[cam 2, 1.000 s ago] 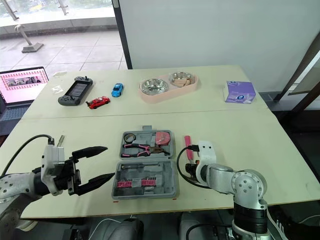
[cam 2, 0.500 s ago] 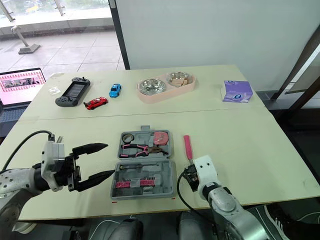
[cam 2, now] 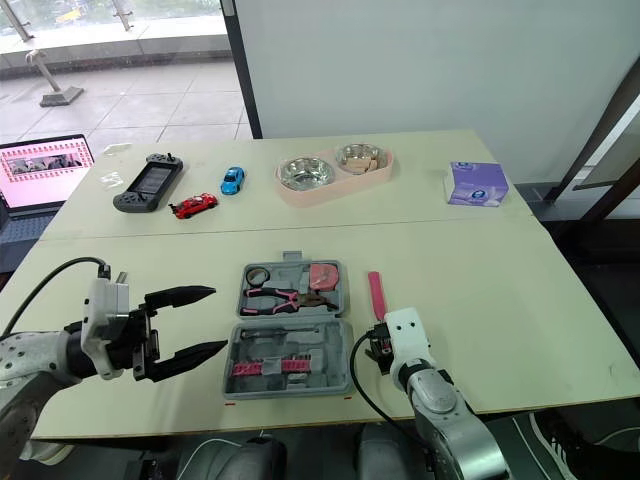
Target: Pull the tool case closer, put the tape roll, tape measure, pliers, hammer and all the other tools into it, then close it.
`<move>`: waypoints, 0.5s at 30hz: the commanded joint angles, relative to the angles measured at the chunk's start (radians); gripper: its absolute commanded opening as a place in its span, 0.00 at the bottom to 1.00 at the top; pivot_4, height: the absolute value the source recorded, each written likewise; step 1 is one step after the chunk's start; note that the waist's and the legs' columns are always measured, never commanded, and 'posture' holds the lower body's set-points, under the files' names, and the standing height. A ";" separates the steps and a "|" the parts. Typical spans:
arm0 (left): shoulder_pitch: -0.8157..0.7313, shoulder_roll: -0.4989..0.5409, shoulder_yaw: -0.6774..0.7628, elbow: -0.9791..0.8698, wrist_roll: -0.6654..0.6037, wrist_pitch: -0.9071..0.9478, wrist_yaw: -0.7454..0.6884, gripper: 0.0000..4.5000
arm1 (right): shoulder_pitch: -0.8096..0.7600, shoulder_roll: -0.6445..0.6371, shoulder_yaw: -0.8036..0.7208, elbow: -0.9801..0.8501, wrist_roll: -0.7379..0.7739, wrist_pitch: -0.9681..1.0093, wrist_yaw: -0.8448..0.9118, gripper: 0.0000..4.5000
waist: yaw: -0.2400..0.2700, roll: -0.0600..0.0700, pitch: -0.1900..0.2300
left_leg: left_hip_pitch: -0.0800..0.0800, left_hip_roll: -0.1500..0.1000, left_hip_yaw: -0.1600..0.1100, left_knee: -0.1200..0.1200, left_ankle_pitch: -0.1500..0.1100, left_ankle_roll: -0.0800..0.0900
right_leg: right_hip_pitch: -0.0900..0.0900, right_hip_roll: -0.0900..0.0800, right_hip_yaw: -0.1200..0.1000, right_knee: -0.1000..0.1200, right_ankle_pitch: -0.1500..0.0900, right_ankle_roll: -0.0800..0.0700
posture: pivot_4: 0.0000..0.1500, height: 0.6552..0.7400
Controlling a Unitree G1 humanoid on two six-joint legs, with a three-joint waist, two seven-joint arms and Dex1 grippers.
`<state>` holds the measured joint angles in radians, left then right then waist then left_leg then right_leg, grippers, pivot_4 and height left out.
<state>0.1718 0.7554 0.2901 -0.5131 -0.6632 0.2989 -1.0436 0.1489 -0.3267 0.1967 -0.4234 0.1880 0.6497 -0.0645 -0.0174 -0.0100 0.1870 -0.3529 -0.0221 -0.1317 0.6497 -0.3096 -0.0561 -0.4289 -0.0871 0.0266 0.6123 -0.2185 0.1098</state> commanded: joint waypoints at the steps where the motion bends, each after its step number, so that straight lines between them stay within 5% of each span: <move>1: -0.004 0.009 0.023 -0.014 -0.017 -0.004 -0.005 1.00 | 0.013 0.021 -0.017 -0.001 -0.018 0.031 0.014 0.71 | 0.000 0.000 0.000 | 0.000 0.000 0.000 0.000 0.000 0.000 | 0.000 0.000 0.000 0.000 0.000 0.000 | 1.00 0.95; 3: -0.001 0.010 0.024 -0.016 -0.015 -0.005 -0.004 1.00 | 0.008 0.026 -0.016 0.001 -0.032 0.043 0.023 0.71 | 0.000 -0.001 -0.001 | 0.000 0.000 0.000 0.000 0.000 0.000 | 0.000 0.000 0.000 0.000 0.000 0.000 | 1.00 0.95; 6: -0.001 0.010 0.026 -0.016 -0.016 -0.005 -0.003 1.00 | 0.007 0.035 -0.020 0.000 -0.046 0.046 0.032 0.52 | 0.000 -0.001 -0.001 | 0.000 0.000 0.000 0.000 0.000 0.000 | 0.000 0.000 0.000 0.000 0.000 0.000 | 1.00 0.95; 11: 0.001 0.010 0.027 -0.019 -0.016 -0.005 0.000 1.00 | 0.004 0.049 -0.025 0.004 -0.062 0.035 0.050 0.01 | 0.002 -0.002 -0.002 | 0.000 0.000 0.000 0.000 0.000 0.000 | 0.000 0.000 0.000 0.000 0.000 0.000 | 1.00 0.95; 15: -0.003 0.009 0.025 -0.015 -0.015 -0.005 0.002 1.00 | -0.001 0.059 -0.030 0.007 -0.074 0.034 0.055 0.01 | 0.001 -0.002 -0.002 | 0.000 0.000 0.000 0.000 0.000 0.000 | 0.000 0.000 0.000 0.000 0.000 0.000 | 1.00 0.95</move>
<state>0.1746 0.7581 0.2907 -0.5132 -0.6631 0.2989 -1.0412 0.1428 -0.2735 0.1877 -0.4256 0.1362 0.6781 -0.0093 -0.0168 -0.0124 0.1853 -0.3530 -0.0222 -0.1318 0.6498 -0.3096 -0.0561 -0.4288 -0.0872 0.0266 0.6121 -0.2185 0.1098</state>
